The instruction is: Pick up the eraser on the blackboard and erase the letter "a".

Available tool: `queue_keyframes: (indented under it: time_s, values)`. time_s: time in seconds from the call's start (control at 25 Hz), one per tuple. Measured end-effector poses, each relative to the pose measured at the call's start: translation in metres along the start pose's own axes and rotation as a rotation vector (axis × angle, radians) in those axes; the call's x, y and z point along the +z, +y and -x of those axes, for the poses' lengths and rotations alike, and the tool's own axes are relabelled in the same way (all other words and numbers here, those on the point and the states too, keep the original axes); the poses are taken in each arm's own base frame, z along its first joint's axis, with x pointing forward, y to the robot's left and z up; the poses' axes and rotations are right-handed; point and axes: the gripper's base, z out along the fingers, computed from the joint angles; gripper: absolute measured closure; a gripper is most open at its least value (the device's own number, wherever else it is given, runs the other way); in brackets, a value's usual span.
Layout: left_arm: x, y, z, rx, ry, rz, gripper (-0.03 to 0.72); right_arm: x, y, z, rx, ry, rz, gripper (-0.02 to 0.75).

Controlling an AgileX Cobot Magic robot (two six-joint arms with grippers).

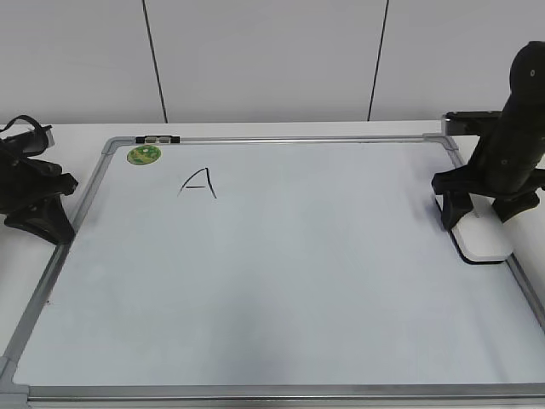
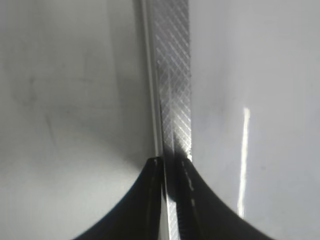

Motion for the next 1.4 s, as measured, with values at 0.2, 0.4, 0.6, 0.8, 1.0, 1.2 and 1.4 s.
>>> queue_keyframes:
  time_s: [0.2, 0.4, 0.6, 0.8, 1.0, 1.2, 1.4]
  values:
    - [0.000, 0.000, 0.000, 0.000, 0.000, 0.000, 0.643, 0.001, 0.000, 0.001, 0.007, -0.005, -0.002, 0.176]
    - [0.000, 0.000, 0.000, 0.000, 0.000, 0.000, 0.643, -0.001, -0.001, 0.003, 0.010, -0.016, -0.011, 0.113]
    - [0.000, 0.000, 0.000, 0.002, 0.000, 0.000, 0.636, -0.015, -0.002, 0.011, 0.007, -0.012, -0.024, 0.107]
    - [0.000, 0.000, 0.000, 0.004, 0.000, 0.000, 0.617, -0.037, -0.004, 0.019, -0.001, 0.020, -0.042, 0.108]
    - [-0.007, -0.002, 0.007, 0.018, -0.023, 0.000, 0.525, -0.044, -0.004, 0.022, -0.001, 0.024, -0.043, 0.112]
    - [-0.027, -0.009, 0.021, 0.052, -0.045, -0.012, 0.371, -0.044, -0.004, 0.019, -0.005, 0.053, -0.042, 0.124]
    - [-0.047, -0.017, 0.026, 0.077, -0.002, -0.029, 0.317, -0.052, -0.003, 0.014, -0.011, 0.086, -0.039, 0.141]
